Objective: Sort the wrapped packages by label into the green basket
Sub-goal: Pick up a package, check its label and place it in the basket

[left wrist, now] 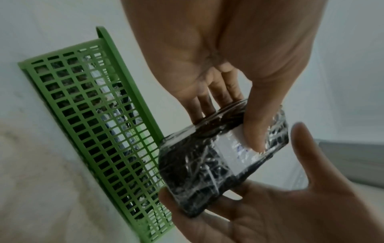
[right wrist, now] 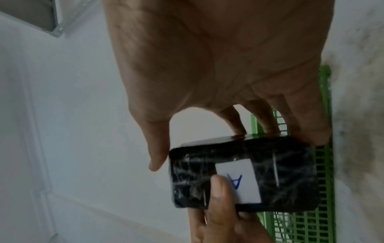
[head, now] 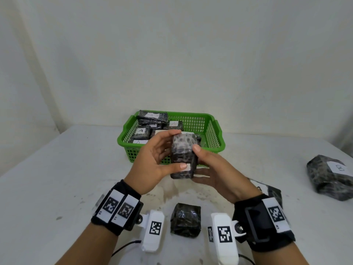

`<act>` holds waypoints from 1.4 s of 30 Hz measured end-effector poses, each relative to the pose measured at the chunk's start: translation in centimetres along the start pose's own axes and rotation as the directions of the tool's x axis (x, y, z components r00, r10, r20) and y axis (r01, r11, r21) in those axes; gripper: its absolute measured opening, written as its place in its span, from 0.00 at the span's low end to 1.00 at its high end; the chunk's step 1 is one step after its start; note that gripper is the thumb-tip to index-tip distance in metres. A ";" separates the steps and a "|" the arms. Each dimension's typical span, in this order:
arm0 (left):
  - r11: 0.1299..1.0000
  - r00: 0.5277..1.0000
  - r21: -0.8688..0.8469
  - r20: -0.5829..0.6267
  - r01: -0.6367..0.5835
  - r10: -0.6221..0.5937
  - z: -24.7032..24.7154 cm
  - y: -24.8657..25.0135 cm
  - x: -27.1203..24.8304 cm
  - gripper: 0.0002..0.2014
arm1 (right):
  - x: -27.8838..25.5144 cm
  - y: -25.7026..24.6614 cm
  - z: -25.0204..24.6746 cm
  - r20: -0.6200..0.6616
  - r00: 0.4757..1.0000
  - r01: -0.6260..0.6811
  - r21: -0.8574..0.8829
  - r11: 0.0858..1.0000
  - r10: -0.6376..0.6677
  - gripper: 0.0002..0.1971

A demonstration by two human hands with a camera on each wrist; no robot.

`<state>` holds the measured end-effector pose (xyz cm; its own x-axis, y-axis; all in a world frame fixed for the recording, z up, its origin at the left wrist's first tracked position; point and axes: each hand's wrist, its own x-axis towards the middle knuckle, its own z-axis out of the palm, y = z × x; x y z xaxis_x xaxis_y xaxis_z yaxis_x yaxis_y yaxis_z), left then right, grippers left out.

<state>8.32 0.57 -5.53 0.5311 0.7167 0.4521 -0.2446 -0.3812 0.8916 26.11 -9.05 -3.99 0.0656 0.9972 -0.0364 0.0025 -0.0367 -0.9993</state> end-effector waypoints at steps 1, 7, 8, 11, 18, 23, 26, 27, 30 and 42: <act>1.000 1.000 0.019 0.023 -0.005 0.004 0.2 -0.1 -0.1 0.38 | 0.0 0.0 0.1 0.015 1.000 -0.016 0.007 1.000 0.016 0.30; 0.997 0.998 0.075 0.064 -0.012 0.007 0.4 0.6 -0.4 0.38 | 0.2 0.1 0.0 -0.040 0.997 0.063 0.071 0.996 -0.060 0.23; 0.996 0.997 0.085 0.069 0.012 -0.018 0.4 0.7 -0.4 0.38 | 0.2 0.1 -0.1 -0.046 0.995 0.089 0.070 0.994 -0.086 0.21; 0.974 0.968 0.009 0.109 0.226 -0.225 0.6 1.0 -0.3 0.31 | 0.5 0.4 -0.2 -0.059 0.990 0.132 0.062 0.989 -0.128 0.30; 0.933 0.945 -0.154 0.029 0.326 -0.326 0.7 0.1 0.3 0.41 | 0.4 0.4 -0.1 -0.018 0.993 0.118 0.079 0.990 -0.117 0.29; 0.920 0.931 -0.162 0.129 0.358 -0.340 0.6 -0.2 0.0 0.39 | 0.3 0.2 0.1 -0.089 0.986 0.150 0.092 0.984 -0.142 0.28; 0.923 0.931 -0.131 0.102 0.362 -0.351 0.6 -0.4 0.1 0.39 | 0.2 0.3 0.2 -0.050 0.992 0.119 0.107 0.987 -0.114 0.13; 0.925 0.934 -0.128 0.069 0.358 -0.352 0.6 -0.5 0.2 0.40 | 0.2 0.3 0.2 -0.024 0.995 0.103 0.110 0.989 -0.101 0.11; 0.925 0.935 -0.145 0.023 0.352 -0.353 0.5 -0.6 0.2 0.47 | 0.2 0.3 0.5 0.011 0.994 0.104 0.091 0.990 -0.106 0.14; 0.933 0.939 -0.114 0.093 0.341 -0.332 0.6 -0.3 -0.1 0.37 | 0.3 0.4 0.5 -0.055 0.993 0.109 0.110 0.988 -0.103 0.08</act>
<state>8.83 0.31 -5.87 0.6551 0.7449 0.1260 -0.1395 -0.0446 0.9892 25.59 -8.71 -4.41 0.1194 0.9906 0.0672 -0.0999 0.0793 -0.9918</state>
